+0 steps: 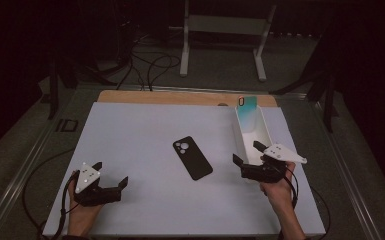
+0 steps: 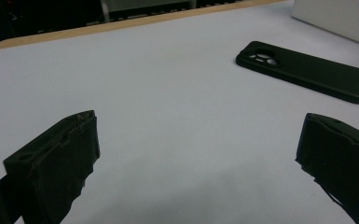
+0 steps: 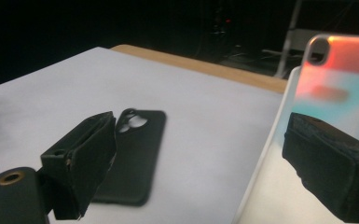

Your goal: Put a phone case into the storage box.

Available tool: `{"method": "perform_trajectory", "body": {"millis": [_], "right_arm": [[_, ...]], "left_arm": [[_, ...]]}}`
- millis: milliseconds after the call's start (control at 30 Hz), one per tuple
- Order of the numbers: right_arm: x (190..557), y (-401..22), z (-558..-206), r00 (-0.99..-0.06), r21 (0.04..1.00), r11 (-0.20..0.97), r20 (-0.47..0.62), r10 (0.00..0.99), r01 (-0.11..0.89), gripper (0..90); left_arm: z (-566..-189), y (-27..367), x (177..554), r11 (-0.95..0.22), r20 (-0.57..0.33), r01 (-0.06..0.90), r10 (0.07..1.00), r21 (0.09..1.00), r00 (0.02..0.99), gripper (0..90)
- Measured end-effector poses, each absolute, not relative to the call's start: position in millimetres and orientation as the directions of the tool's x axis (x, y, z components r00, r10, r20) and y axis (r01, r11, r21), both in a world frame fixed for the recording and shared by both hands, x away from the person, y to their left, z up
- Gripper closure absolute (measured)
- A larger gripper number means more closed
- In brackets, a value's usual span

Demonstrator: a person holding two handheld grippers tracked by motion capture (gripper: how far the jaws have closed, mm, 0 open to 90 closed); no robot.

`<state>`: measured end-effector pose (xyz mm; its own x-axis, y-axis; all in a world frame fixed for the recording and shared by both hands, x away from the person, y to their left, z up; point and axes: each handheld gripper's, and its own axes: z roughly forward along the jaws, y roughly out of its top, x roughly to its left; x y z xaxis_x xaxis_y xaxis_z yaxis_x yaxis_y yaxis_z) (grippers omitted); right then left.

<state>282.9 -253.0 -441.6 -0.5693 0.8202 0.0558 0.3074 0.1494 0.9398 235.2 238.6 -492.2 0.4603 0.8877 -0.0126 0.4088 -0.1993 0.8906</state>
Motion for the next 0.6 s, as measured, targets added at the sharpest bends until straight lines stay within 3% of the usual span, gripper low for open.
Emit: {"method": "perform_trajectory", "body": {"millis": [367, 600], "right_arm": [[252.0, -267.6, -457.2, -0.616, 0.968, 0.111, 0.055, 0.786, 0.227, 9.6], [248.7, -272.5, -464.2, -0.598, 0.946, 0.114, 0.097, 0.796, 0.305, 9.4]], "left_arm": [[-482.4, 238.1, 228.7, -0.182, -0.011, 0.362, 0.883, 0.914, 0.47, 0.0], [-476.4, 233.7, 223.8, -0.196, 0.011, 0.328, 0.871, 0.924, 0.491, 0.0]]}}
